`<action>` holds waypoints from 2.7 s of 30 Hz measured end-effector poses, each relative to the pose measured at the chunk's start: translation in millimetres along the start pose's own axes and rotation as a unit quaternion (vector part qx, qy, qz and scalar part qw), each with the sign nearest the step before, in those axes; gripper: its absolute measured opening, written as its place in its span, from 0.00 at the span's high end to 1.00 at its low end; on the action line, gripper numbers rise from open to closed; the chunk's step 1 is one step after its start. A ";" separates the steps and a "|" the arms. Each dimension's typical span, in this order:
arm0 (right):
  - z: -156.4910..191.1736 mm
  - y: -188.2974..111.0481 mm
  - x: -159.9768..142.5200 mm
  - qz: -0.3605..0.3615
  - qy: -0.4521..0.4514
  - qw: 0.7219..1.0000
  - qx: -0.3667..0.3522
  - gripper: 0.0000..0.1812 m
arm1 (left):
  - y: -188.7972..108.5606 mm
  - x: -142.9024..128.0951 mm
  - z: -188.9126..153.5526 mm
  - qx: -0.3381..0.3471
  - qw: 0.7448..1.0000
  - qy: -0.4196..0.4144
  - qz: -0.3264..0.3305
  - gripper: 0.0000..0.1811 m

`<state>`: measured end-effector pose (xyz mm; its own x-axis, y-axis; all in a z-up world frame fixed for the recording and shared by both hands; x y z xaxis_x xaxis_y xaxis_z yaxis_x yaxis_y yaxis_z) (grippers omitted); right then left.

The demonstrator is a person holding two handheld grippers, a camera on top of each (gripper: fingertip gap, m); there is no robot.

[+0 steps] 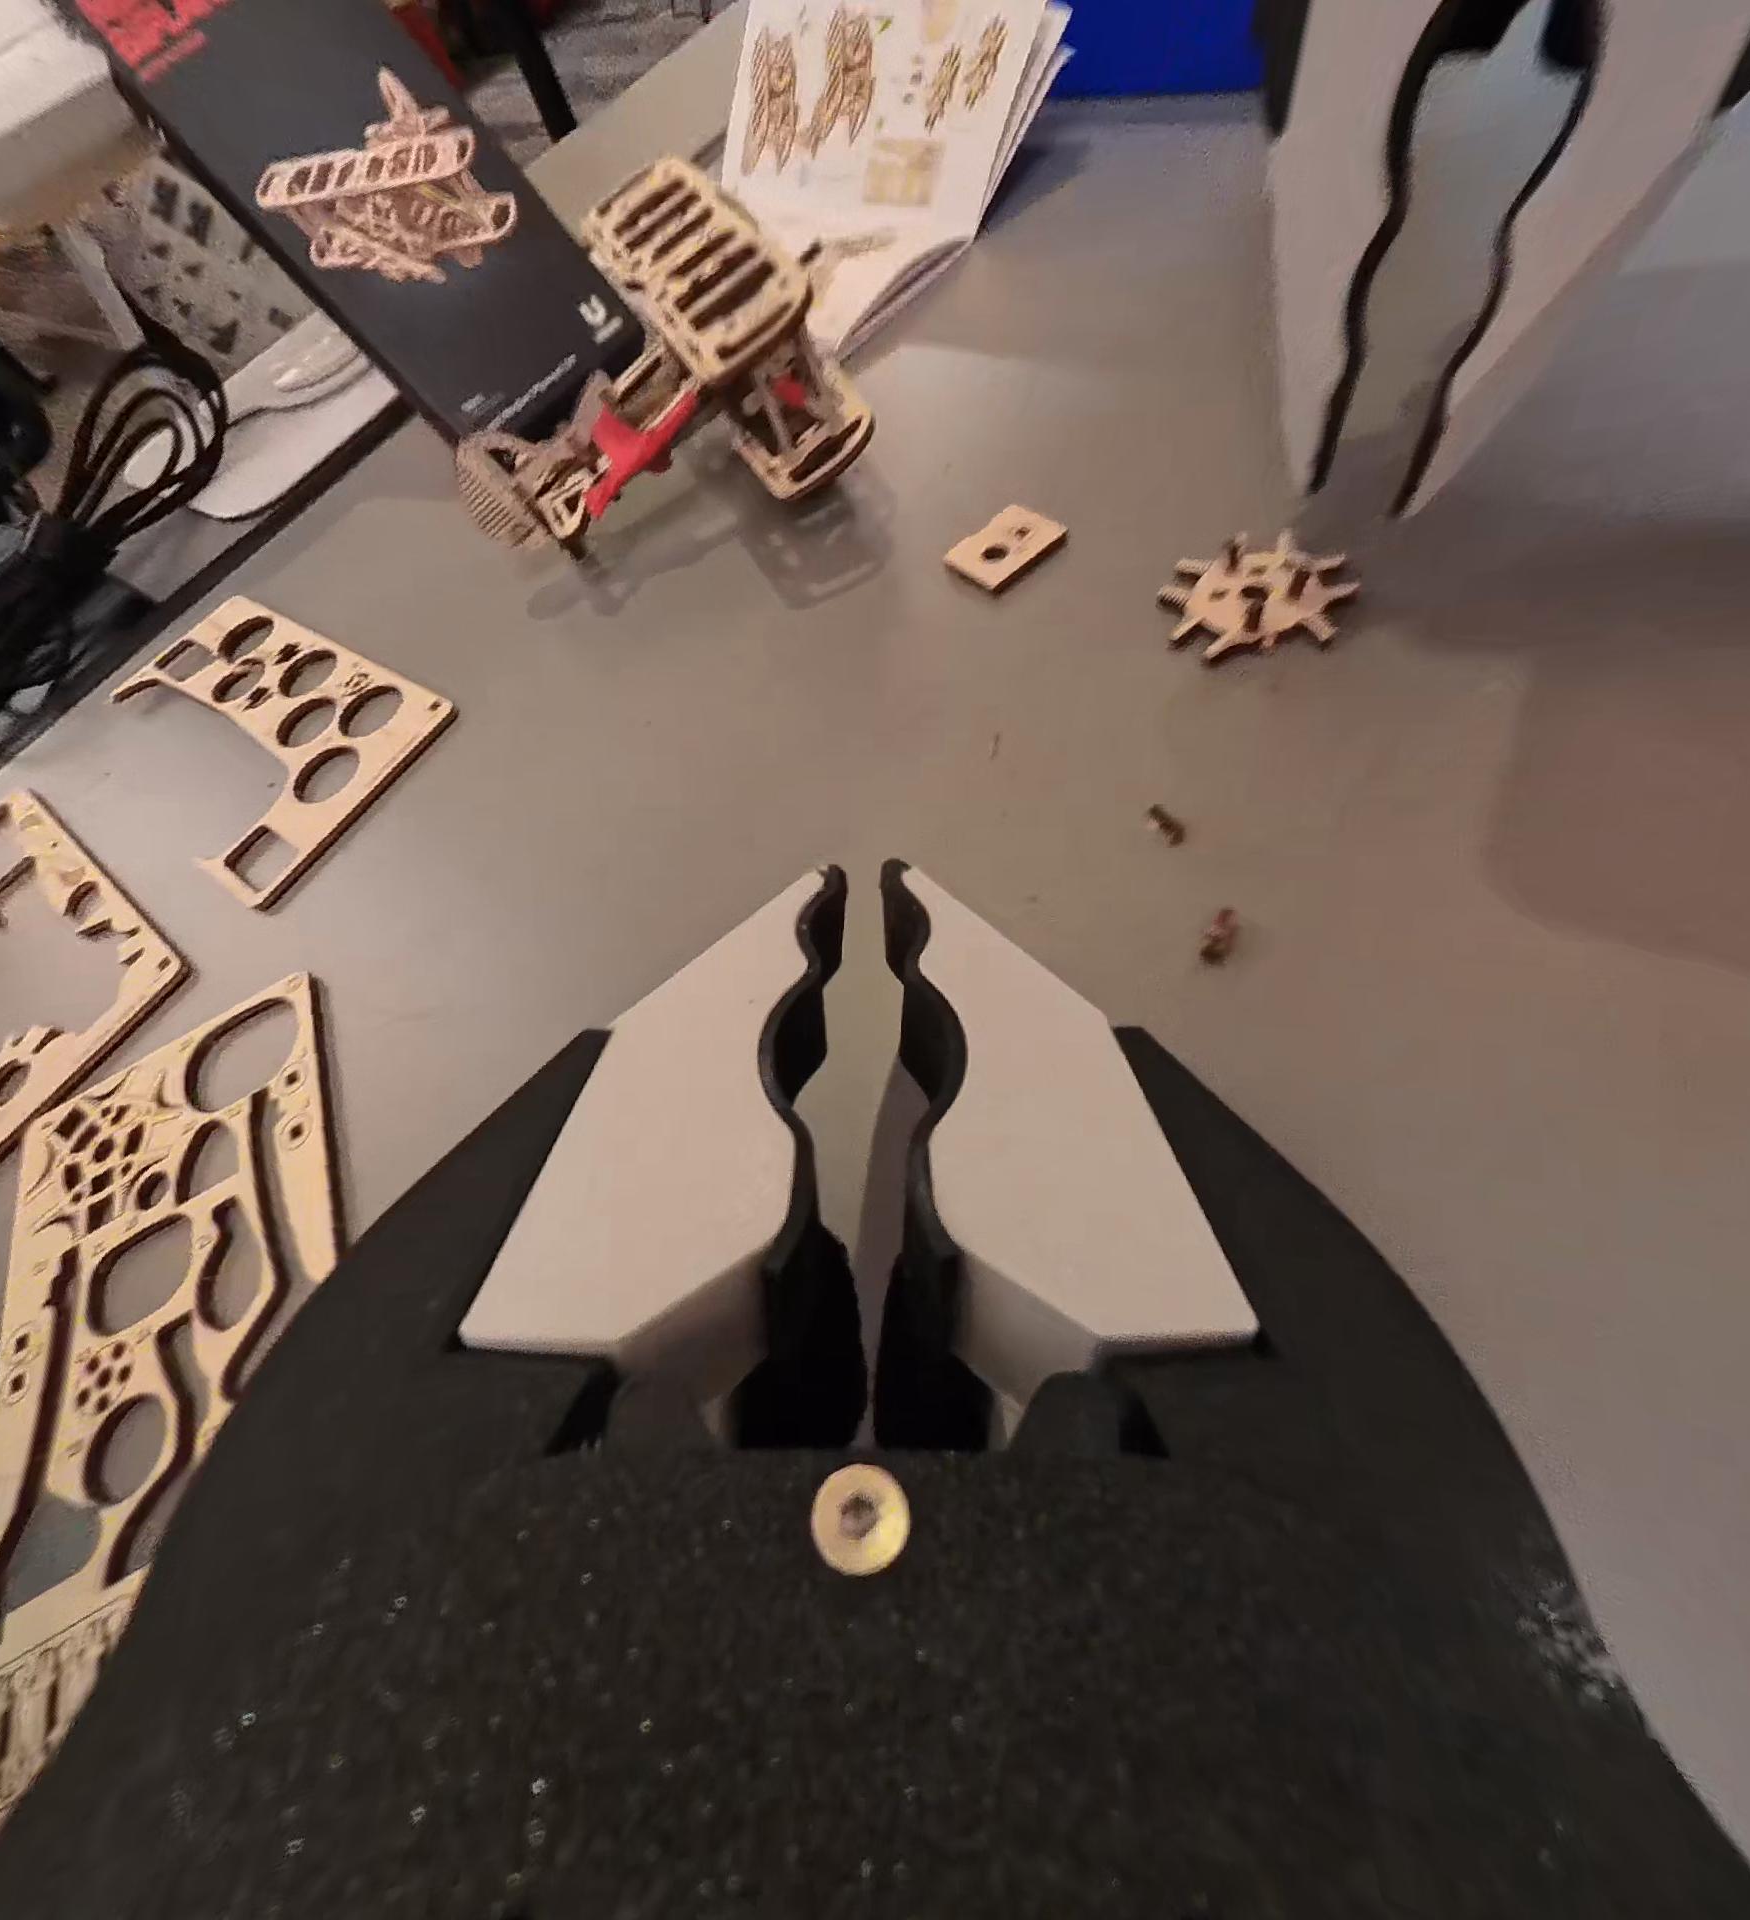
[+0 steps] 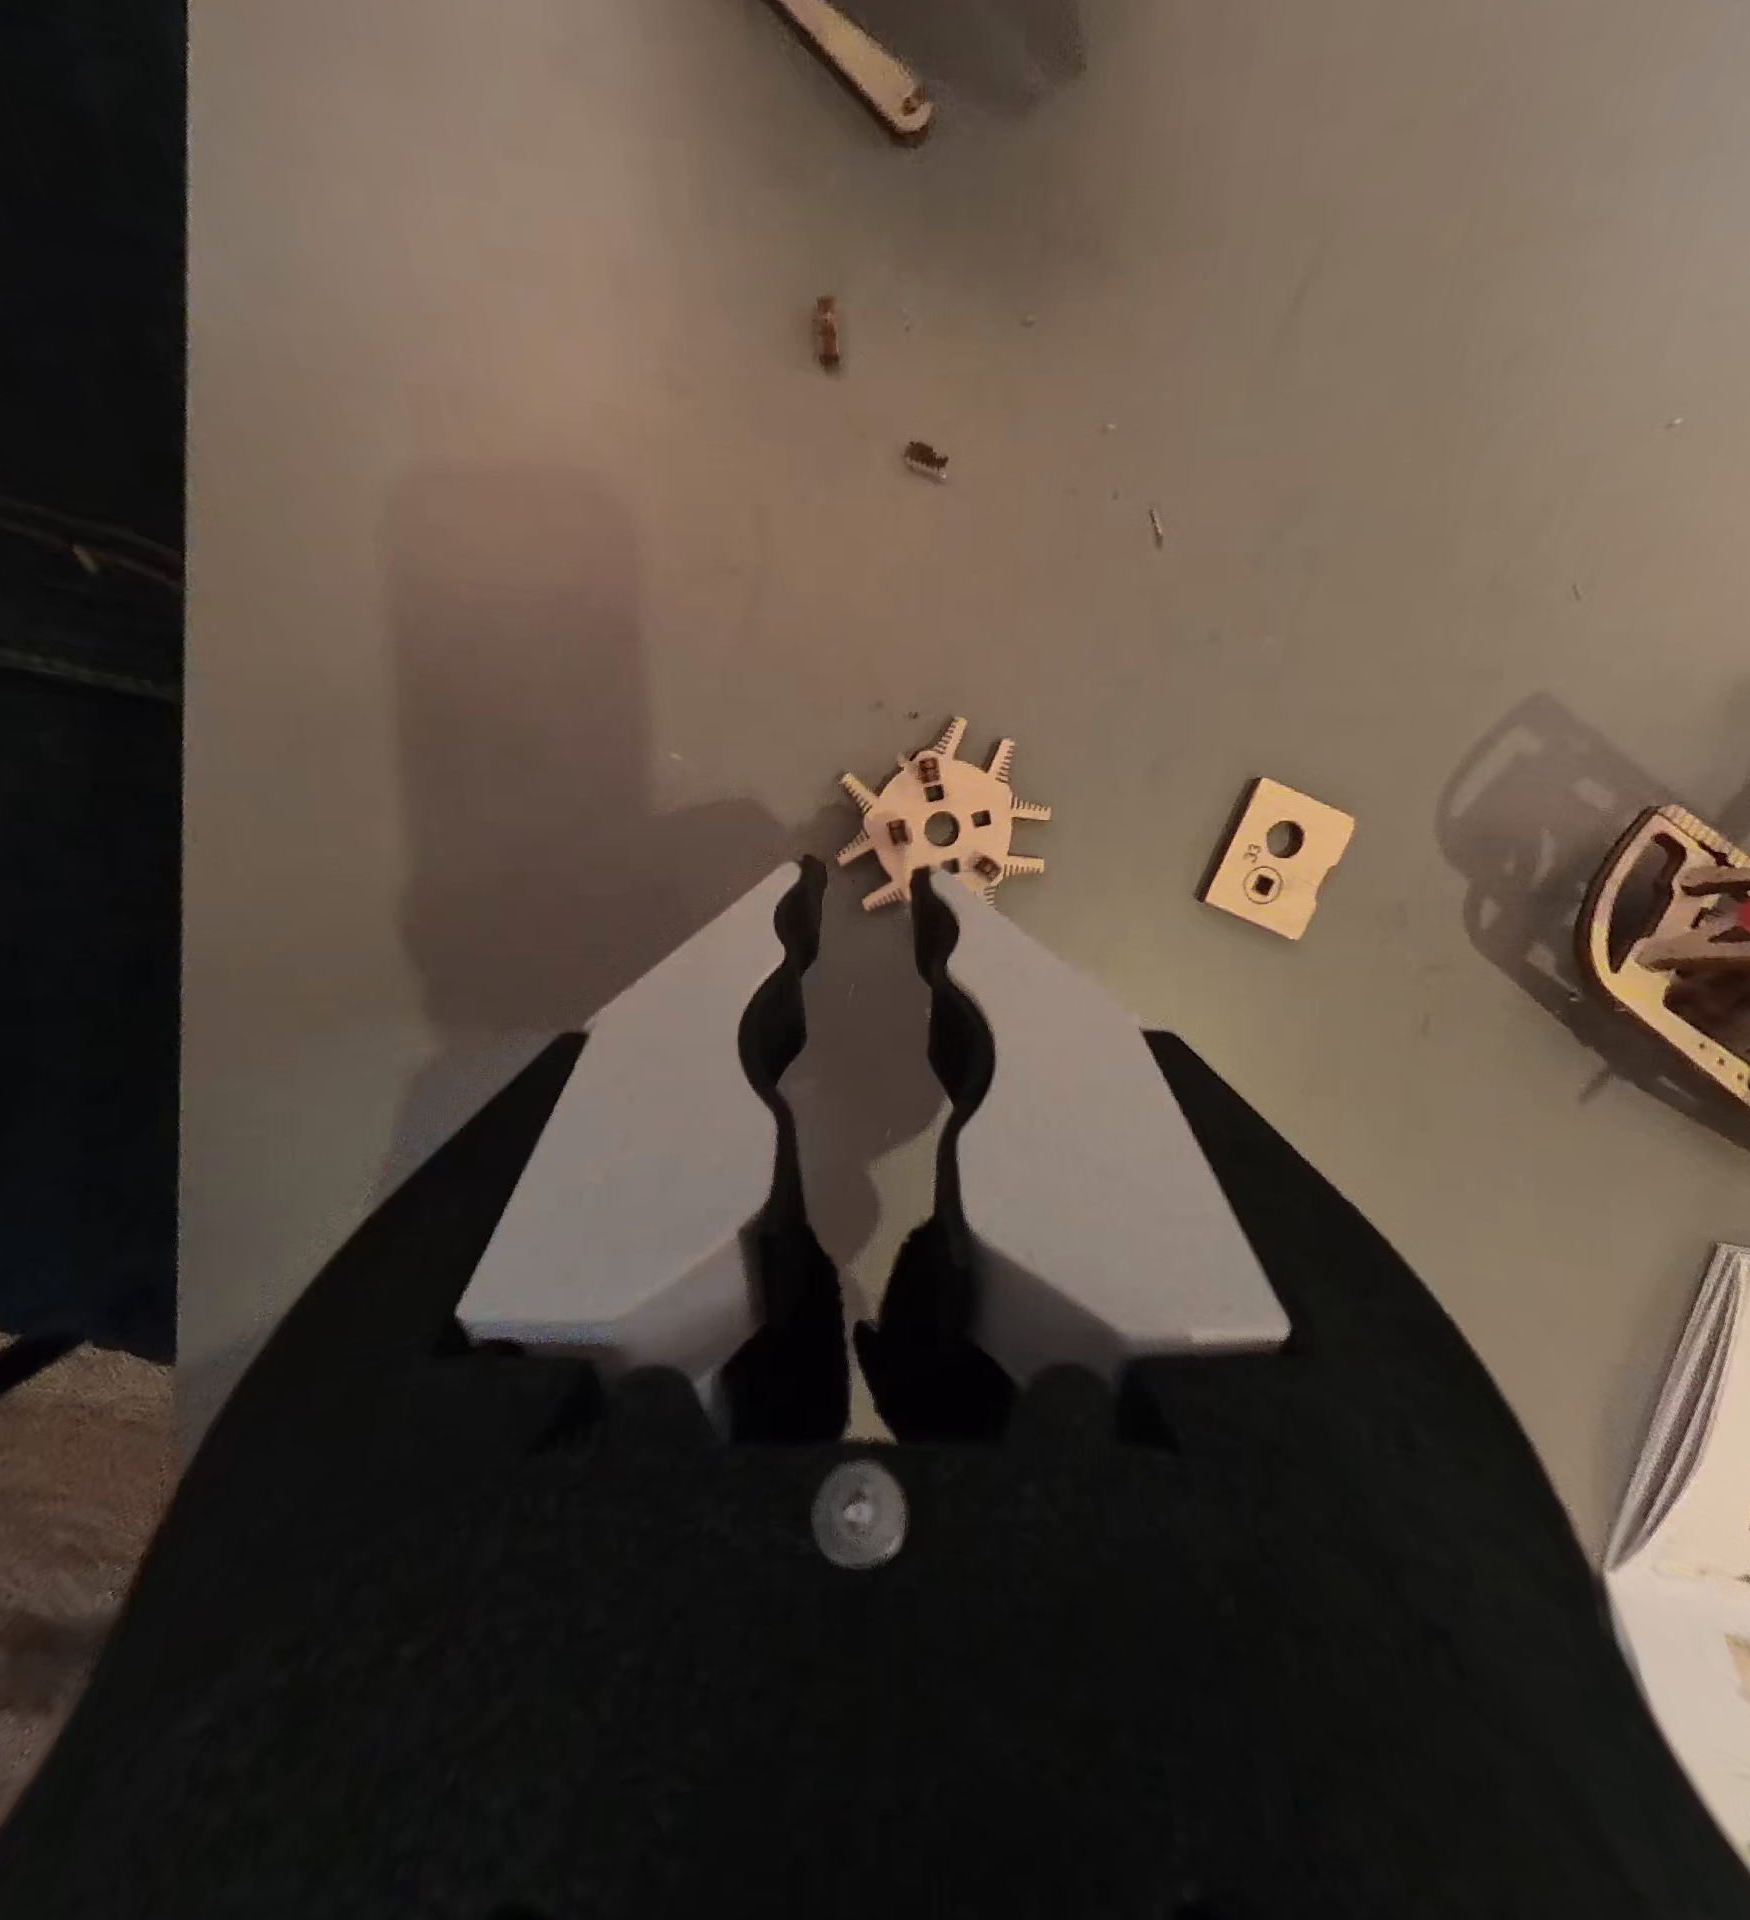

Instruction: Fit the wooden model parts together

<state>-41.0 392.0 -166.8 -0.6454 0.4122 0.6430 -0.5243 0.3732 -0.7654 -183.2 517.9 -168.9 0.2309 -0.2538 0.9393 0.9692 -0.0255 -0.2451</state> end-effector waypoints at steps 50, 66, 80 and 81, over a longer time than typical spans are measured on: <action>-14.2 23.0 1.4 0.098 -0.046 0.983 0.151 0.99 | 11.3 -17.2 -10.5 -0.054 0.995 0.055 0.059 0.97; -10.1 23.1 3.4 0.078 -0.029 0.989 0.125 0.95 | 12.4 -18.6 -11.4 -0.051 0.994 0.066 0.065 0.97; -8.6 19.8 3.6 0.104 -0.087 0.987 0.089 0.98 | 12.3 -18.9 -12.7 -0.047 0.994 0.078 0.065 0.97; -8.8 19.3 4.0 0.105 -0.086 0.987 0.089 0.98 | 12.3 -18.9 -12.7 -0.047 0.994 0.078 0.065 0.97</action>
<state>-48.8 408.1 -178.8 -0.8268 0.3111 0.4686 -0.4491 0.1365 -0.8830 -176.8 510.1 -192.7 0.3295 -0.4069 0.8520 0.9181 -0.0722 -0.3896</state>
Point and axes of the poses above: each gripper's, where its closed fingertips meet, y out along the fingers, x out of its top, z = x × y across the jaws, the point moved 5 cm from there along -y, back along the fingers, and after that the axes turned 14 degrees about -z, right-handed, at the moved point
